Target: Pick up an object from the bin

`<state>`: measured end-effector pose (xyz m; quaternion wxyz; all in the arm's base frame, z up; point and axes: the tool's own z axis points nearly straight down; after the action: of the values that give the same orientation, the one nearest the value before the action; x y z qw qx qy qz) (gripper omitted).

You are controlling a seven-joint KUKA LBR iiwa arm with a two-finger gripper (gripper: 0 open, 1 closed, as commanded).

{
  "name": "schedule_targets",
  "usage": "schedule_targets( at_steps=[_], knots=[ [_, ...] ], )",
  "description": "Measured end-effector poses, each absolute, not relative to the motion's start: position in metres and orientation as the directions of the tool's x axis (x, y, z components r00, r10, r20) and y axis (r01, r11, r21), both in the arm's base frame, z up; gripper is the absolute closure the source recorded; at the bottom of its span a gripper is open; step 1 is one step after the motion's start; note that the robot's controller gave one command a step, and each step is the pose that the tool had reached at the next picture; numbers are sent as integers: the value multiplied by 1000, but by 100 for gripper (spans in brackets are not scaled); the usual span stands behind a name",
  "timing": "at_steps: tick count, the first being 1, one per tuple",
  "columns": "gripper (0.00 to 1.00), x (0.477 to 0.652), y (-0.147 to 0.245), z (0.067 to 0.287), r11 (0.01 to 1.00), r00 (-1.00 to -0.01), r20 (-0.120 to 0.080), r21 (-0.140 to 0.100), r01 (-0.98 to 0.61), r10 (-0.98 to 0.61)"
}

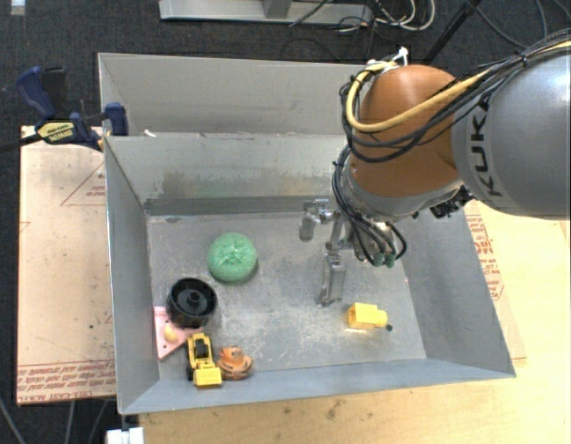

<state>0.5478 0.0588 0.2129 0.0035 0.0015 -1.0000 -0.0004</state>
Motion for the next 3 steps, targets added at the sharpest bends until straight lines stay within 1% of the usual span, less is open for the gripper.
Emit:
schedule_targets(
  at_steps=[1, 2, 3],
  knots=[
    [0, 549, 58, 217, 1000, -1000, -1, 1, -1, -1],
    [0, 570, 119, 137, 1000, -1000, -7, 3, 20, 20],
    [0, 577, 135, 116, 993, -993, 3, 1, -116, -116]
  ],
)
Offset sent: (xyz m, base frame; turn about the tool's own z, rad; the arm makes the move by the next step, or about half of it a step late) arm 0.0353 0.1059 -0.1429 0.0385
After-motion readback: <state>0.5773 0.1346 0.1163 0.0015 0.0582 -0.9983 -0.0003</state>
